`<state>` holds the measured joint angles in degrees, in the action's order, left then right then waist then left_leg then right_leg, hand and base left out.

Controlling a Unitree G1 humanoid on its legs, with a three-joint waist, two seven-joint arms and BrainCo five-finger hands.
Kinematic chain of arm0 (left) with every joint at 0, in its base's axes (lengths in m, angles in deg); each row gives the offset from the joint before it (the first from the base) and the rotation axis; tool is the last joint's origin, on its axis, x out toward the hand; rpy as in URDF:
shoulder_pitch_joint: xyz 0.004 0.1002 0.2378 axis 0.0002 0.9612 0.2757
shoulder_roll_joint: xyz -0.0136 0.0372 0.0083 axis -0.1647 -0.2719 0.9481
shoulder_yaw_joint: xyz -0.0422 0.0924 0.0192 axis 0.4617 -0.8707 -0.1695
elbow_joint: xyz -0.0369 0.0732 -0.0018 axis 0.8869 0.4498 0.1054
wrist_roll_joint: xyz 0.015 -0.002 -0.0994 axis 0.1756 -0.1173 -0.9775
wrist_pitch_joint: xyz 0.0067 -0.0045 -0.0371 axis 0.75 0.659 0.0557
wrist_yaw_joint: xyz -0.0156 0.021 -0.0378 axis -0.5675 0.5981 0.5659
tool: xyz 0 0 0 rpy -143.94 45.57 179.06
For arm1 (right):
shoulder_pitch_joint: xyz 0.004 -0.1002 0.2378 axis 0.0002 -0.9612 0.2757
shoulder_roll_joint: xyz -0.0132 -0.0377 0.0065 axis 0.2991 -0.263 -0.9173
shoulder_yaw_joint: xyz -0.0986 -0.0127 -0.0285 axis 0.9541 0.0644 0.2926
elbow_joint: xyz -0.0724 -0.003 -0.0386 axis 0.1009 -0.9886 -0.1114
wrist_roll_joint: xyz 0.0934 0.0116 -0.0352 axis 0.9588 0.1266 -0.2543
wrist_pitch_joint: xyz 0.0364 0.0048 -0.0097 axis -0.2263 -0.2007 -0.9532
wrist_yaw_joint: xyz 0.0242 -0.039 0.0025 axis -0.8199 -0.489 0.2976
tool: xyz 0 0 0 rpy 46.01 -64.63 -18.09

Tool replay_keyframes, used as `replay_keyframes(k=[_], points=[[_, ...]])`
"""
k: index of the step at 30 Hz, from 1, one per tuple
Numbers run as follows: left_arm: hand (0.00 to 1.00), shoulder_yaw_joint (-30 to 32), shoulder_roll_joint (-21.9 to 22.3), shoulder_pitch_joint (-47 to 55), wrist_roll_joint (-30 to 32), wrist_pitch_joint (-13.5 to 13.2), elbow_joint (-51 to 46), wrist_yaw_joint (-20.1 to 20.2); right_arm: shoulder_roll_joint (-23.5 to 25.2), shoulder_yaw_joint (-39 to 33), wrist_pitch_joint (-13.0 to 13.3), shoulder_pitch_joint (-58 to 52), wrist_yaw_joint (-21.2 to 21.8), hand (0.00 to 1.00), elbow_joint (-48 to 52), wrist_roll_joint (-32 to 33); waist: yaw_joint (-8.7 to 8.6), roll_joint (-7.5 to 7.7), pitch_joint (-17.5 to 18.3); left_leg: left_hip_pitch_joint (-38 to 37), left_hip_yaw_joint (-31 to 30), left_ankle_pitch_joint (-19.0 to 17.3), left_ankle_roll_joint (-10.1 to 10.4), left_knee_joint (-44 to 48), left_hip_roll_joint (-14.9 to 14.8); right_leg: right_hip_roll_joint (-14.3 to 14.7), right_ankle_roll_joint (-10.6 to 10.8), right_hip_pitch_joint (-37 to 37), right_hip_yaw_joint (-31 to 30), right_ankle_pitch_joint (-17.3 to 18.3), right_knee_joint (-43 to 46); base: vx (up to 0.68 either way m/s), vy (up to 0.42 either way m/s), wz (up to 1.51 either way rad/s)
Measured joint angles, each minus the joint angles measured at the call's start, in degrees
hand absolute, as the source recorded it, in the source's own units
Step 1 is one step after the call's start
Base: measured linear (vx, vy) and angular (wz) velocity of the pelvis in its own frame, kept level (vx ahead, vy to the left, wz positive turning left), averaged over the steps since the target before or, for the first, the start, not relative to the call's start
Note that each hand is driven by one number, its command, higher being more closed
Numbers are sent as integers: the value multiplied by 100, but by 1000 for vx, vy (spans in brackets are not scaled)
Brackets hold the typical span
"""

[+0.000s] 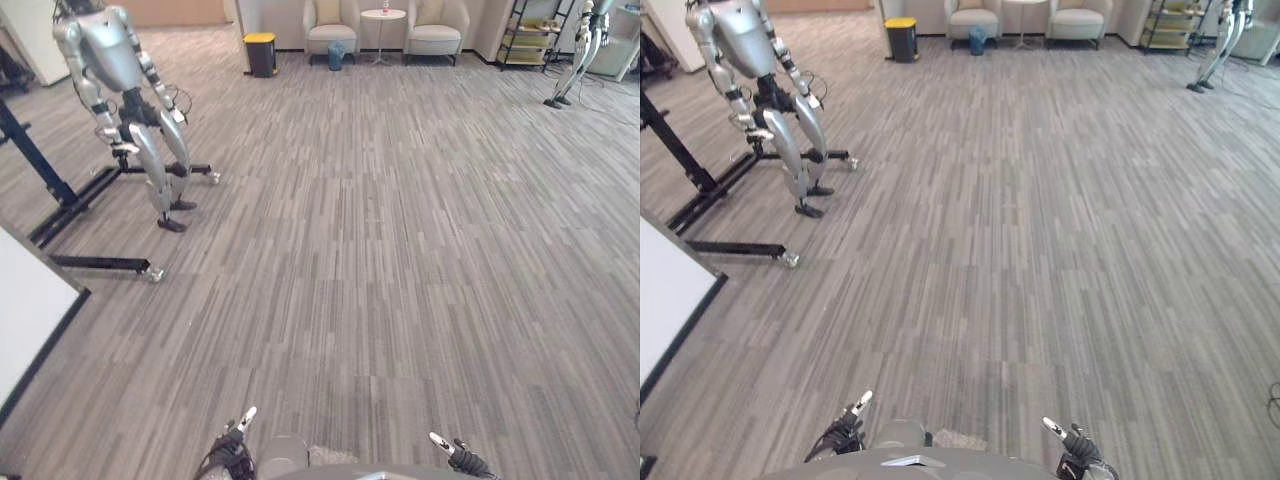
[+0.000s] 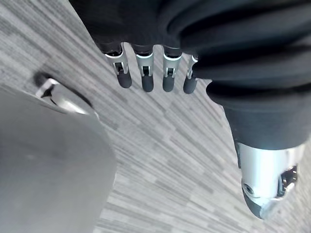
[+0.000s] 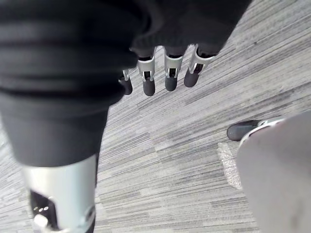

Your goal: Organize washtable

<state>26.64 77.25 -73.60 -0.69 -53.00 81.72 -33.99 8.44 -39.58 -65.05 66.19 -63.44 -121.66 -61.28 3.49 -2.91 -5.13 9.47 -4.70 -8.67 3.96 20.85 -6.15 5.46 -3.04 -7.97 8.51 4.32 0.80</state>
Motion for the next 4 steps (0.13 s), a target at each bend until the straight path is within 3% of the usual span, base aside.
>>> replay_keyframes(k=[1,2,4], points=[[0,-129,-396,235,109,48,436,6,204,-33,-9,-53,-4,0,-193,-22,-57,468,229,-1019,124,994,-131,-1958,602,-663,394,-1,-135,401,407,387,383,7],[0,-135,-410,232,109,43,500,24,204,-3,-6,-36,0,0,-211,-23,-57,470,244,-1106,126,1018,-167,-2070,645,-713,434,-16,-155,414,463,493,311,13],[0,-137,-419,230,109,42,536,56,210,22,-5,-2,9,0,-225,-24,-60,477,251,-1216,128,1088,-241,-2261,676,-746,444,-15,-168,412,487,74,68,0]])
